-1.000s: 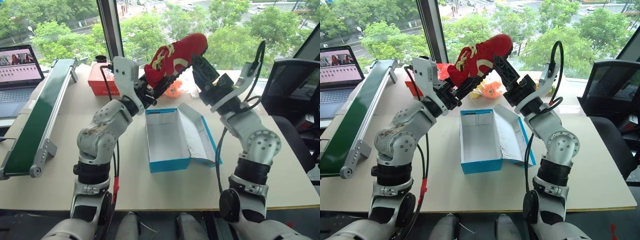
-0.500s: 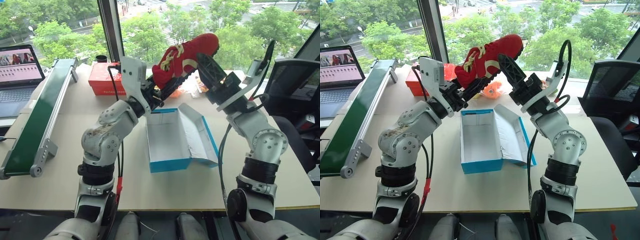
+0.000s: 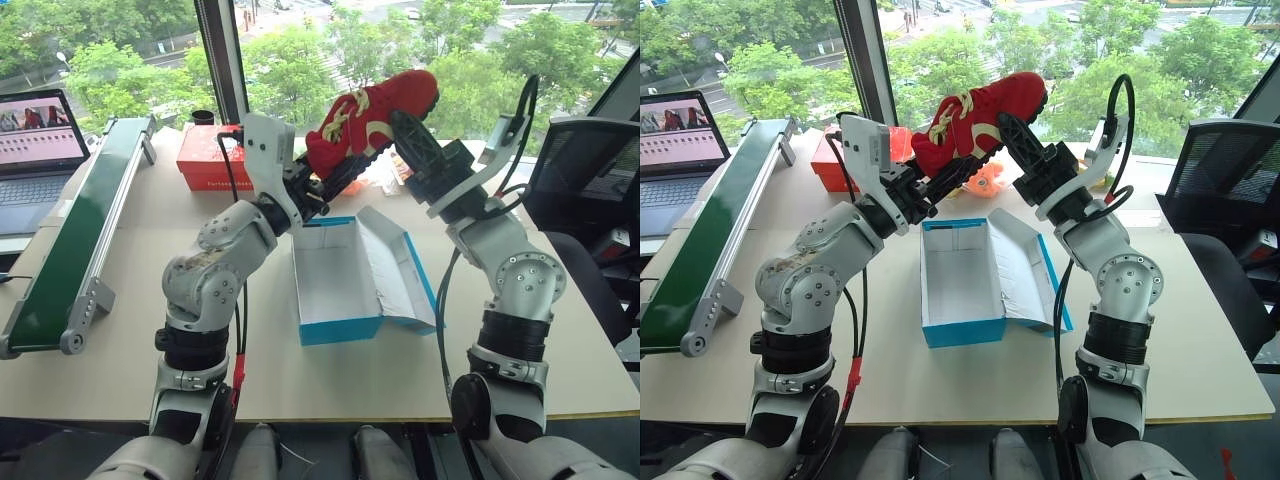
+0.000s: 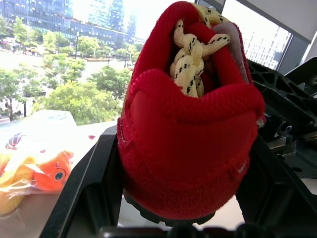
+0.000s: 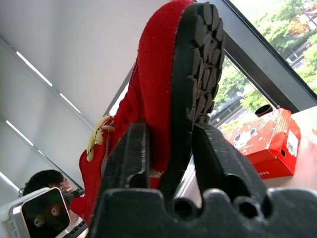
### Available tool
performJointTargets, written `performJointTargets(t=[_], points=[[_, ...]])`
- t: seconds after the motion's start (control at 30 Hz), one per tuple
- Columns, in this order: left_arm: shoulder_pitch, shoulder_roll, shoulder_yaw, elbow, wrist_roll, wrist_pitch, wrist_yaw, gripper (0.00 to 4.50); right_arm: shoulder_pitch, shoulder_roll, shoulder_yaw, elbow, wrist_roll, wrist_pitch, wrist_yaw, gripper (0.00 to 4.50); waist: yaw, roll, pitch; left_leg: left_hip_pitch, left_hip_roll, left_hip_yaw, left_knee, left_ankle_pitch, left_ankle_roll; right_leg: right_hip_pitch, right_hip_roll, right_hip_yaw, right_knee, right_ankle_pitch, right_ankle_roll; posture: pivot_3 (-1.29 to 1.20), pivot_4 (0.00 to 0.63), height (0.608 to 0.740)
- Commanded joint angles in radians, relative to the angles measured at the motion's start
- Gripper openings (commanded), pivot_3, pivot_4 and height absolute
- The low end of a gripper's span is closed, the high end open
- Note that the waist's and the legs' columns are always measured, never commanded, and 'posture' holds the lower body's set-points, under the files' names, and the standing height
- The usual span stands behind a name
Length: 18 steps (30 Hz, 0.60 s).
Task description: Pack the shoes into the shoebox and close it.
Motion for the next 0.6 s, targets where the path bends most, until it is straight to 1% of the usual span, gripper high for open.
performJointTargets(t=[0.03,0.07,0.13,0.2,0.23,0.27,0.37,0.4,0.57,0.6], points=[[0.054,0.195,0.051,-0.007,0.023,0.020,-0.120,4.50,-0.073,-0.103,0.158,-0.075,-0.082,0.147,0.031,0.32,-0.004,0.001,0.001,0.001,0.000,0.000,0.000,0.000,0.000,0.000,0.000,0.001,0.000,0.000,0.000,0.00,0.150,0.739],[0.081,0.266,0.052,0.006,0.053,0.004,-0.162,4.50,-0.087,-0.132,0.221,-0.082,-0.101,0.222,0.036,0.32,-0.011,0.002,0.001,0.001,0.000,0.000,-0.001,0.000,0.000,0.000,0.000,0.001,0.001,0.000,0.000,0.00,0.150,0.739],[0.119,0.354,0.048,0.030,0.080,-0.009,-0.202,4.50,-0.103,-0.159,0.293,-0.093,-0.118,0.311,0.035,0.32,-0.016,0.002,0.001,0.002,0.000,0.001,-0.002,0.000,0.000,-0.001,0.001,0.002,0.001,-0.001,-0.001,0.00,0.150,0.739],[0.146,0.396,0.033,0.045,0.115,-0.035,-0.221,4.50,-0.111,-0.192,0.369,-0.126,-0.197,0.317,0.052,0.32,-0.014,0.002,0.001,0.002,0.001,0.001,-0.002,0.000,0.000,0.000,0.001,0.001,0.001,-0.001,-0.002,0.00,0.150,0.739],[0.155,0.408,0.026,0.050,0.134,-0.041,-0.219,4.50,-0.120,-0.228,0.442,-0.154,-0.280,0.317,0.042,0.32,-0.008,0.002,0.001,0.001,0.000,0.001,-0.002,0.000,0.000,0.000,0.000,0.001,0.000,-0.001,-0.002,0.00,0.150,0.739],[0.162,0.410,0.027,0.054,0.146,-0.045,-0.215,4.50,-0.135,-0.252,0.500,-0.163,-0.319,0.364,0.040,0.32,-0.001,0.002,0.002,0.001,0.000,0.001,-0.002,0.000,0.000,0.000,0.000,0.001,0.000,-0.001,-0.002,0.00,0.150,0.739],[0.172,0.395,0.032,0.047,0.160,-0.053,-0.200,4.50,-0.136,-0.252,0.527,-0.161,-0.324,0.452,0.061,0.32,0.014,0.002,0.002,-0.002,0.000,0.000,-0.001,0.000,0.000,-0.001,-0.001,0.000,-0.003,-0.001,-0.001,0.00,0.150,0.739],[0.173,0.392,0.031,0.044,0.163,-0.054,-0.199,4.50,-0.134,-0.250,0.525,-0.163,-0.332,0.460,0.069,0.32,0.017,0.001,0.002,-0.002,0.000,0.000,-0.001,0.000,0.000,-0.001,-0.001,-0.001,-0.004,-0.001,-0.001,0.00,0.150,0.739],[0.185,0.351,0.027,-0.001,0.147,-0.029,-0.179,4.50,-0.081,-0.333,0.691,-0.137,-0.488,0.487,0.128,0.32,0.021,0.001,0.002,-0.005,0.000,-0.001,-0.001,0.000,0.000,-0.002,-0.001,-0.002,-0.004,-0.001,-0.001,0.00,0.150,0.739],[0.187,0.348,0.026,-0.003,0.148,-0.027,-0.180,4.50,-0.070,-0.332,0.687,-0.127,-0.497,0.504,0.129,0.32,0.020,0.001,0.002,-0.005,0.000,-0.001,-0.001,0.000,0.000,-0.002,-0.001,-0.002,-0.004,-0.001,-0.001,0.00,0.150,0.739]])
